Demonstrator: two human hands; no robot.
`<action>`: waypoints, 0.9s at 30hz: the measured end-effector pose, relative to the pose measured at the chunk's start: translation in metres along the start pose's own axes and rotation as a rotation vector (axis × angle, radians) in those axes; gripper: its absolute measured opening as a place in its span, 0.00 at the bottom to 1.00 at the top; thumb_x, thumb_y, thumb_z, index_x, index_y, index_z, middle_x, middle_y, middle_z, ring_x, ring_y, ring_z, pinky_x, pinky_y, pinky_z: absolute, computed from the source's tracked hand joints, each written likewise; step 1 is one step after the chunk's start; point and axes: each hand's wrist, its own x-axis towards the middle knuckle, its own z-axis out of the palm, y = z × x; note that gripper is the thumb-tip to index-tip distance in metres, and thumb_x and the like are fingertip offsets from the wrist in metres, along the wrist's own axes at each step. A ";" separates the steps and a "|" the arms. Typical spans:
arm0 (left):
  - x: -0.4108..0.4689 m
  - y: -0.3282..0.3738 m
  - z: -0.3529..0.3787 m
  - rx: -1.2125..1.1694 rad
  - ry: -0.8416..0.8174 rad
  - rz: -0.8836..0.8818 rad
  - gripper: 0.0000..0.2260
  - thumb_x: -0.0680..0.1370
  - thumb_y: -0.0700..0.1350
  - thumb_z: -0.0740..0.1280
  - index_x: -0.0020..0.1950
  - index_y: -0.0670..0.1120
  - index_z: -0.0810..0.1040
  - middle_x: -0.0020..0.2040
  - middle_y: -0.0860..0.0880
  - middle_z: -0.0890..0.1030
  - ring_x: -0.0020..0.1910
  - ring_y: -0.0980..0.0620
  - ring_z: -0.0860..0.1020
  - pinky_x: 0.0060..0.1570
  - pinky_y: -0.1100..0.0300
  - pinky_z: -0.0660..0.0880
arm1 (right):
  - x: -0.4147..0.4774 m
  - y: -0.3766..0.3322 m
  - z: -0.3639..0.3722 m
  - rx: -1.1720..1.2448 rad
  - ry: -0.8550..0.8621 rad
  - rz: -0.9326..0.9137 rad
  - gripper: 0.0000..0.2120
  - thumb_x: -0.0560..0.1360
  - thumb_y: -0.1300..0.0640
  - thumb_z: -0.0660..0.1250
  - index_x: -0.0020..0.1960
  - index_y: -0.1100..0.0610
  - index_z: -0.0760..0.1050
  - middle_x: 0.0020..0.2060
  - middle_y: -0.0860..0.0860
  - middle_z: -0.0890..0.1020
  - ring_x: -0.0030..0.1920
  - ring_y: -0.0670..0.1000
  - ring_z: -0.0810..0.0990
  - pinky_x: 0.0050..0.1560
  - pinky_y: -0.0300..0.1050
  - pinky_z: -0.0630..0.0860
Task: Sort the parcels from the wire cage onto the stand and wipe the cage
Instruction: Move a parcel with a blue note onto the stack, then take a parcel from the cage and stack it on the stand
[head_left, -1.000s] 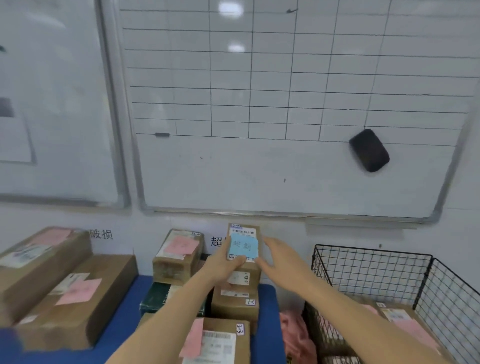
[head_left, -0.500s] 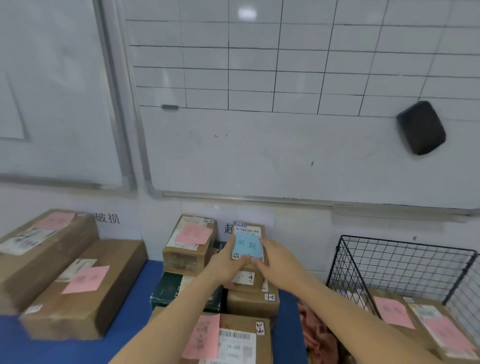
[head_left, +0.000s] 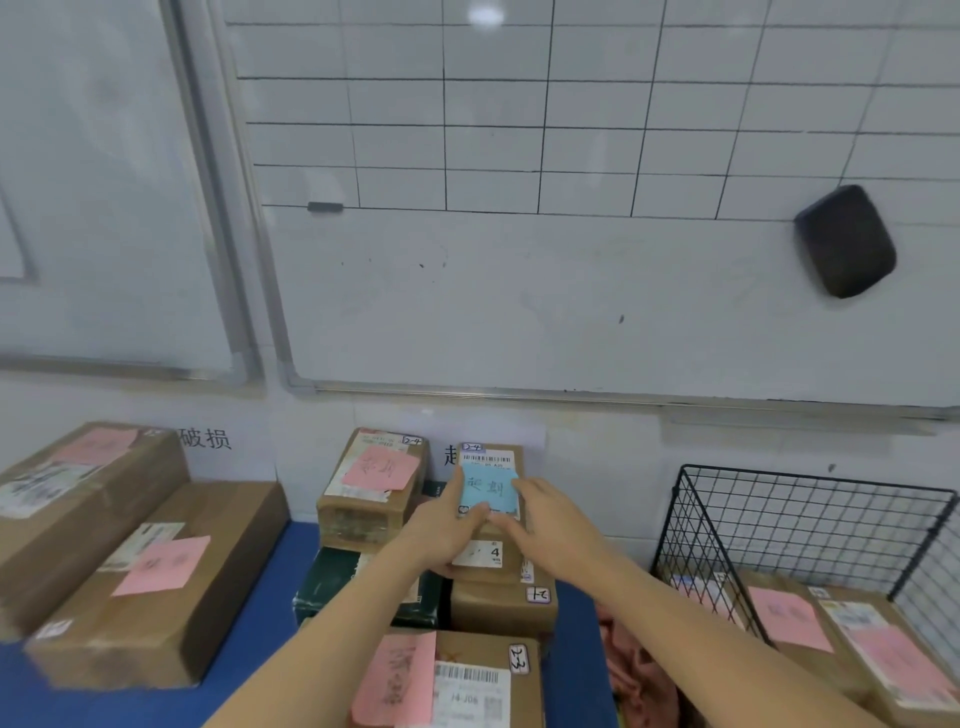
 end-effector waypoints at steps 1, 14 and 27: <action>-0.003 0.004 -0.004 0.049 0.010 0.020 0.31 0.82 0.56 0.55 0.78 0.53 0.40 0.67 0.47 0.72 0.49 0.54 0.74 0.43 0.60 0.78 | -0.001 0.000 -0.004 0.009 0.010 -0.003 0.29 0.80 0.44 0.59 0.75 0.58 0.60 0.71 0.52 0.68 0.69 0.50 0.67 0.65 0.40 0.67; -0.030 0.108 0.014 0.269 0.100 0.397 0.25 0.83 0.51 0.55 0.78 0.45 0.54 0.77 0.47 0.58 0.76 0.50 0.57 0.71 0.61 0.53 | -0.085 0.065 -0.115 -0.067 0.226 0.089 0.29 0.79 0.49 0.63 0.75 0.59 0.60 0.72 0.55 0.68 0.72 0.52 0.65 0.70 0.42 0.60; -0.040 0.255 0.198 0.171 -0.063 0.485 0.28 0.82 0.52 0.59 0.78 0.44 0.53 0.78 0.47 0.56 0.76 0.50 0.56 0.72 0.58 0.54 | -0.211 0.236 -0.179 -0.106 0.230 0.268 0.27 0.80 0.51 0.63 0.75 0.58 0.60 0.73 0.54 0.67 0.73 0.51 0.65 0.73 0.48 0.62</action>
